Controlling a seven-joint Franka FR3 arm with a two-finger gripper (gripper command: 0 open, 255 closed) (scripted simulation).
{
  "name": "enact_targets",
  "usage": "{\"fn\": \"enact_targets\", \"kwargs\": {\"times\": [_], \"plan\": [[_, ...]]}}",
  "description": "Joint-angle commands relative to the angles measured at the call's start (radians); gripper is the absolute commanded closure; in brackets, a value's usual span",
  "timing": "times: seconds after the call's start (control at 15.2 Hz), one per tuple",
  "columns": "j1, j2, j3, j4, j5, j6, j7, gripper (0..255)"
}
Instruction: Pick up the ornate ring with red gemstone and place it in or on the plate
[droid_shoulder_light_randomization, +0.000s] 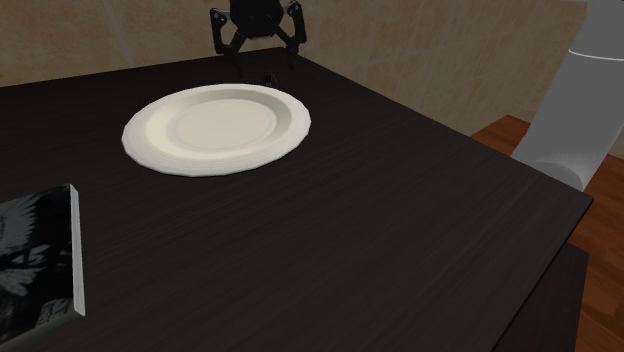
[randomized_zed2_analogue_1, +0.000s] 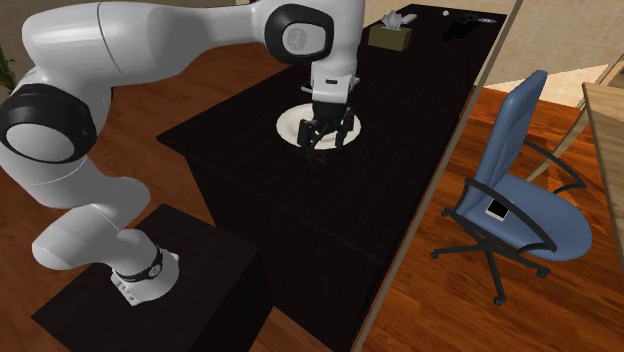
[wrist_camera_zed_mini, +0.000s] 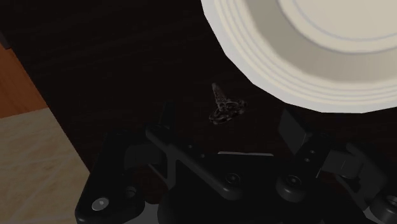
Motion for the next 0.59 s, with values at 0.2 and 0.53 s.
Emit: {"fn": "enact_targets", "kwargs": {"times": [0.2, 0.53], "plan": [[-0.007, -0.011, -0.003, -0.048, 0.007, 0.040, -0.004, 0], [-0.007, -0.011, -0.003, -0.048, 0.007, 0.040, -0.004, 0]]}}
